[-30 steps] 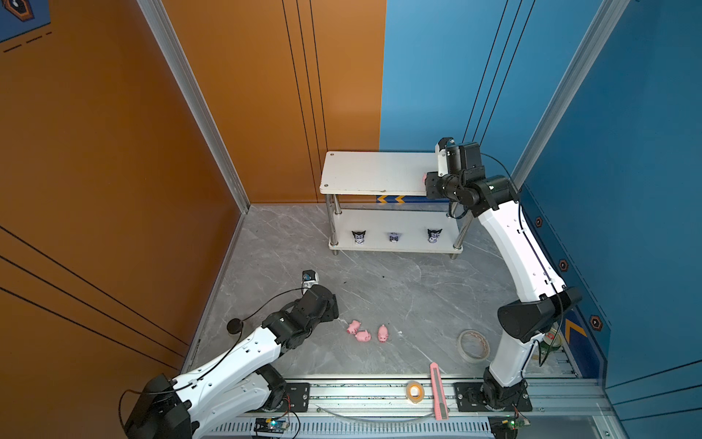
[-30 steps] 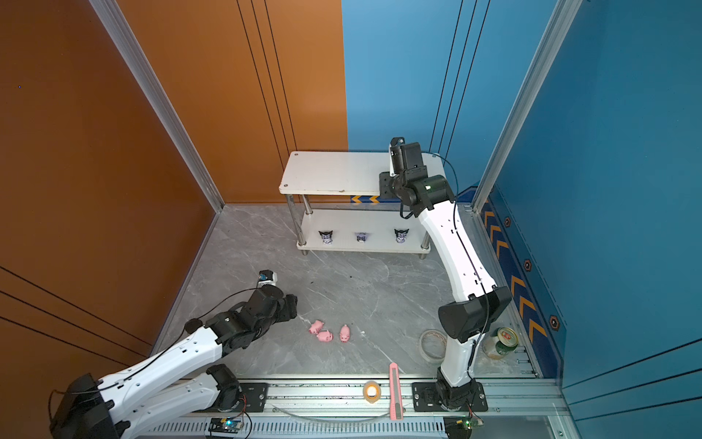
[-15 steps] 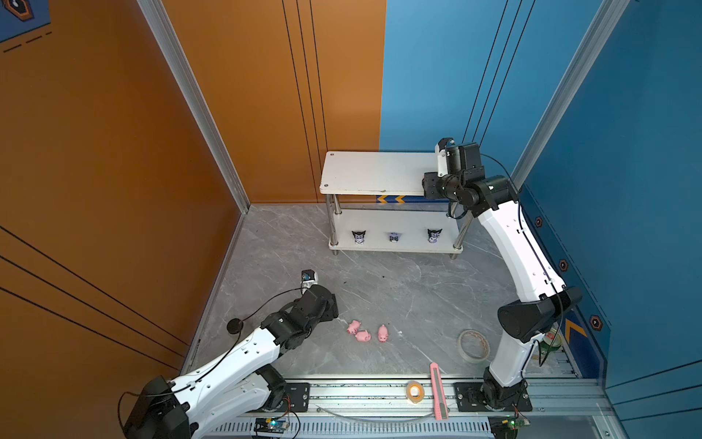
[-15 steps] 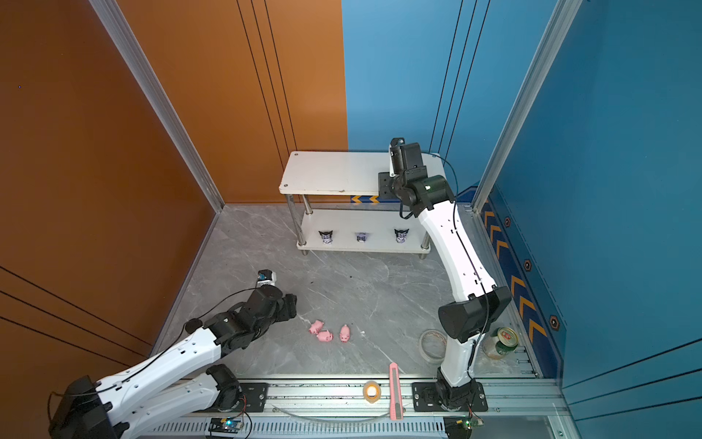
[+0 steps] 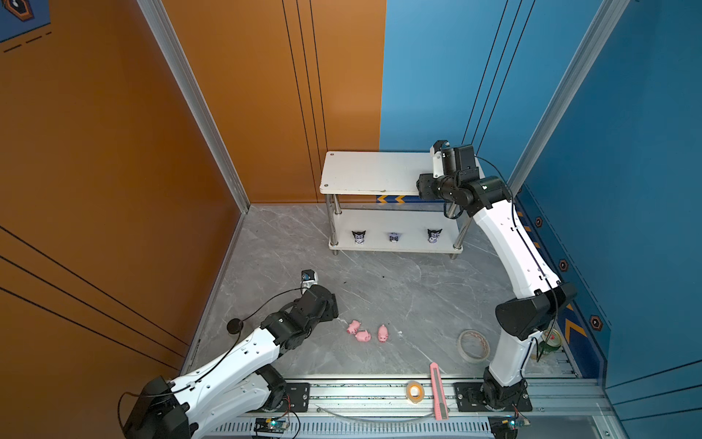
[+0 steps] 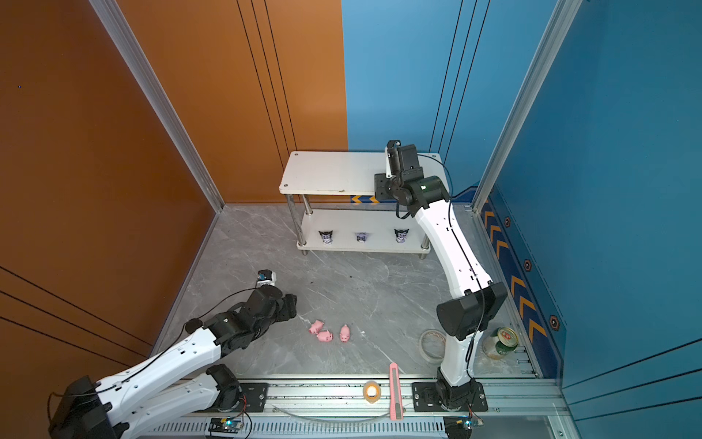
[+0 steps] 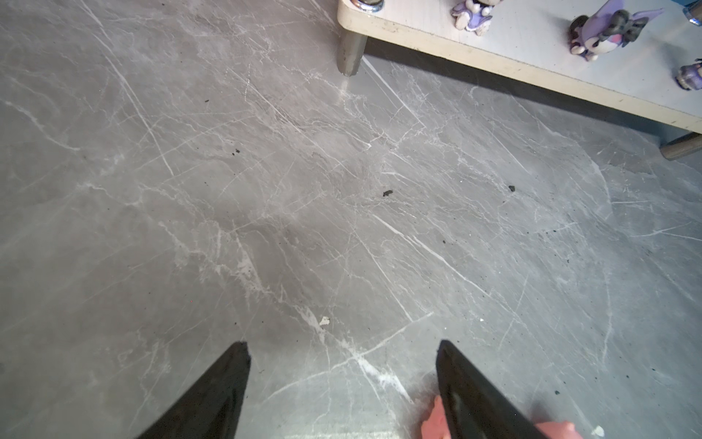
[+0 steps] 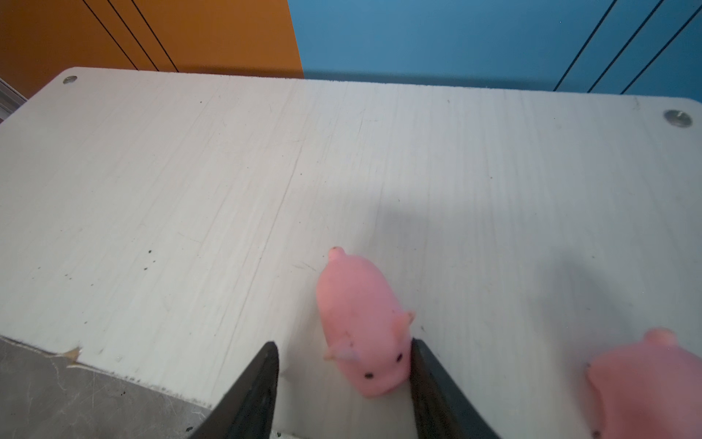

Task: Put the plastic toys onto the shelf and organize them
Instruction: 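Lower the pink pig onto the top shelf beside the first pig, then open the right gripper and withdraw it from the shelf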

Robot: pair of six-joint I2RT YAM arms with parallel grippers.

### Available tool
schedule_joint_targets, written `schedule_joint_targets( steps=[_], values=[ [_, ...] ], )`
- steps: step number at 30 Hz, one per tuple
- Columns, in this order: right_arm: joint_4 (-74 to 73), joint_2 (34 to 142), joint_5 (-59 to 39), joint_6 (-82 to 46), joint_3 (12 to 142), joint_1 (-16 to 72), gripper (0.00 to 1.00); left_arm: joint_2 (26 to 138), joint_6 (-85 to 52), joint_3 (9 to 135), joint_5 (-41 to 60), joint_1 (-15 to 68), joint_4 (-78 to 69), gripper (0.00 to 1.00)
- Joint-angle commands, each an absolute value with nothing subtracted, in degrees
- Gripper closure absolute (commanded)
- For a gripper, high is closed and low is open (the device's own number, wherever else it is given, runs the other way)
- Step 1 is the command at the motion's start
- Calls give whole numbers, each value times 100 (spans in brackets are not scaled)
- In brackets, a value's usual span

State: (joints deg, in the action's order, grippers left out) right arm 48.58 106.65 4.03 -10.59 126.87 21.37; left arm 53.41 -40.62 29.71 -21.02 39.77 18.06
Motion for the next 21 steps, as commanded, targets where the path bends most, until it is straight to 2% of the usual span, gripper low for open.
schedule_joint_targets(
  steps=[1,21],
  values=[
    [4876,10490,248,-1176,12494,2189,44,5258,-4133,2976,-2249,3999,1904,21],
    [4871,10093,452,-1189,12203,2329,45,5189,-4133,3033,-2207,4014,1962,21]
  ],
)
